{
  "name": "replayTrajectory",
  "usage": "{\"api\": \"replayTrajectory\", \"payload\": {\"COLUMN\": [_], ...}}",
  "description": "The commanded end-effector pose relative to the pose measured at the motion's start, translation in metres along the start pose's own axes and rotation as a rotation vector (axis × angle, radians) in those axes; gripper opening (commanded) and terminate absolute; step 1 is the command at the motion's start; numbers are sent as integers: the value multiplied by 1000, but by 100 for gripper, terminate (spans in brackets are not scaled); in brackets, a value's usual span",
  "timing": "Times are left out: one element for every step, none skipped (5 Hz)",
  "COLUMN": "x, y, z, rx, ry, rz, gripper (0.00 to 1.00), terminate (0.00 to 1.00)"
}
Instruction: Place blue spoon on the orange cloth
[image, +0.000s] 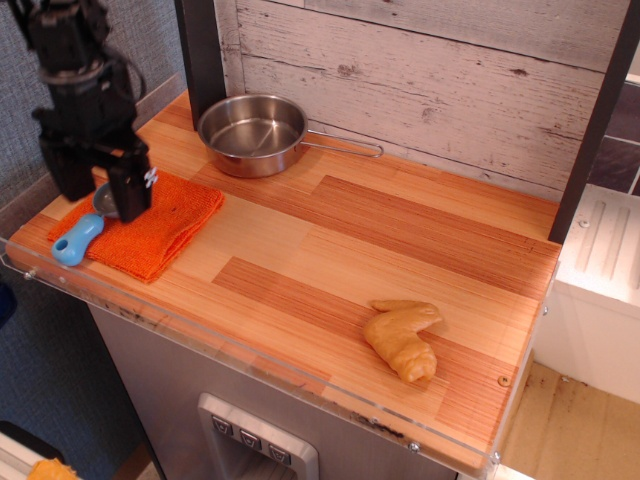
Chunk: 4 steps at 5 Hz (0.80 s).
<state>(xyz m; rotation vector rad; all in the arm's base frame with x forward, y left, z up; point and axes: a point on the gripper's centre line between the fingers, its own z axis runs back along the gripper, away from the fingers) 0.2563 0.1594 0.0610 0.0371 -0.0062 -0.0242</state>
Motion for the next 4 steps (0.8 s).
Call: {"api": "replayTrajectory", "payload": {"x": [2,9,11,11], "y": [-53,-79,-86,-86], "z": [45,46,43,43], "rx": [-27,-57,-18,-18], "ry": [-100,-102,-75,-75], "rz": [12,-24,-58,-58], "gripper": [100,100,100,100], "terminate": [0,0,0,100]}}
